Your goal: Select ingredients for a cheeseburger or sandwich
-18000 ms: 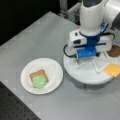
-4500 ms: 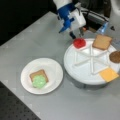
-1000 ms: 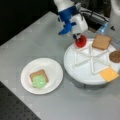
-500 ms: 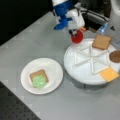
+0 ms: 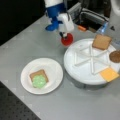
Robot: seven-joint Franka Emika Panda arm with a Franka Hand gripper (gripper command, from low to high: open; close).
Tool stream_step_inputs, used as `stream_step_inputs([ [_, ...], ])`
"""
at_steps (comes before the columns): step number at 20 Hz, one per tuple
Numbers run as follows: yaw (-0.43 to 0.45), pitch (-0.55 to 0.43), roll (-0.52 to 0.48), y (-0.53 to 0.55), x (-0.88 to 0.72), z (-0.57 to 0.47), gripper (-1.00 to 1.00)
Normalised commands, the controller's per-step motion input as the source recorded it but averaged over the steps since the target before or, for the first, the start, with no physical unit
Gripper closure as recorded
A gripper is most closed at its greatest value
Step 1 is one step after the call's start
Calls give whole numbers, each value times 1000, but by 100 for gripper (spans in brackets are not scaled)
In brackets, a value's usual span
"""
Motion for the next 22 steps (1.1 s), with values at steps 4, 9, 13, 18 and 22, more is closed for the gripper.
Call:
stream_step_inputs([
  [4, 319, 47, 165, -438, 649, 6, 100],
  [9, 362, 12, 279, -265, 715, 119, 100],
  [13, 293, 16, 225, -165, 799, 41, 100],
  [18, 216, 1, 236, -127, 758, -119, 100],
  [22, 144, 12, 202, -125, 553, -152, 100],
])
